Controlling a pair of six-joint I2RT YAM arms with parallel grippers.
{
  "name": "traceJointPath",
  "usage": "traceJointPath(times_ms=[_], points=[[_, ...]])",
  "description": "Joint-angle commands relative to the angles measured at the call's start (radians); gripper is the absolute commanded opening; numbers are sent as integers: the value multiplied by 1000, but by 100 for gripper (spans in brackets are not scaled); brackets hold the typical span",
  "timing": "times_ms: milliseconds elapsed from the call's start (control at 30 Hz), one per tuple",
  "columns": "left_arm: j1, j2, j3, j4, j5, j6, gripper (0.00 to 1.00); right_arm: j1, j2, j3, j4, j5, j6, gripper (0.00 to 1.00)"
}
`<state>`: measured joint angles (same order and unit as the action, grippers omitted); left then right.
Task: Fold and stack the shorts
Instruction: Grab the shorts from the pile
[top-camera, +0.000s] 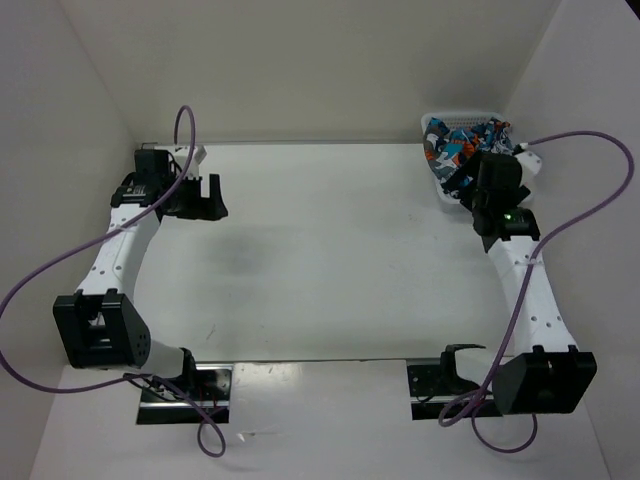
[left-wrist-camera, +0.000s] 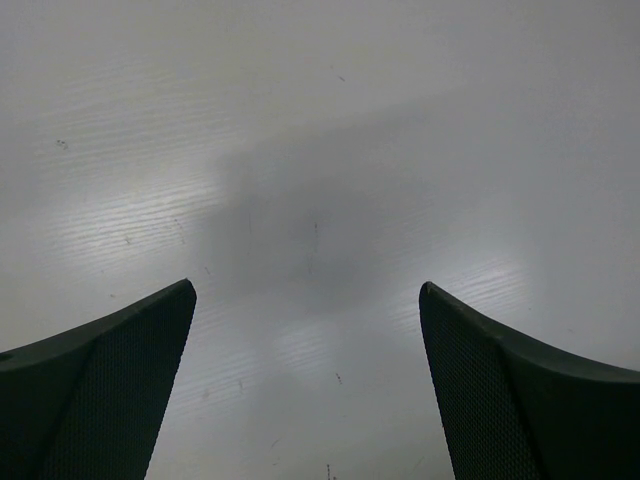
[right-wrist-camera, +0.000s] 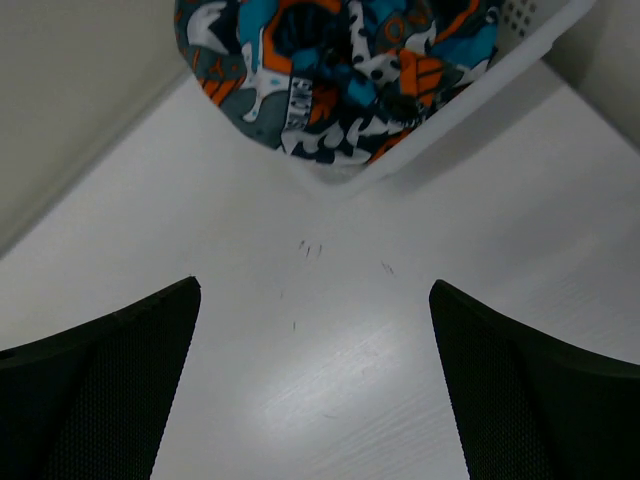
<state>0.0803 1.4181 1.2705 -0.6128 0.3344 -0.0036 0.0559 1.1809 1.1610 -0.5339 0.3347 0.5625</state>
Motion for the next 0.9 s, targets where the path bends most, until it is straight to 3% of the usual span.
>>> traceJointPath(times_ms=[0, 133, 400, 633, 867], points=[[-16, 12, 47, -19, -17, 4, 99, -79, -2, 27, 97, -128, -12, 100], [-25, 12, 47, -19, 1, 4, 99, -139, 242, 224, -38, -138, 7, 97], [-25, 12, 58, -10, 5, 4, 99, -232, 593, 477, -38, -287, 26, 86], [-25, 45, 104, -76, -14, 4, 99, -251, 712, 529, 25, -301, 37, 82], [-25, 42, 115, -67, -14, 4, 99, -251, 766, 549, 57, -290, 56, 71]])
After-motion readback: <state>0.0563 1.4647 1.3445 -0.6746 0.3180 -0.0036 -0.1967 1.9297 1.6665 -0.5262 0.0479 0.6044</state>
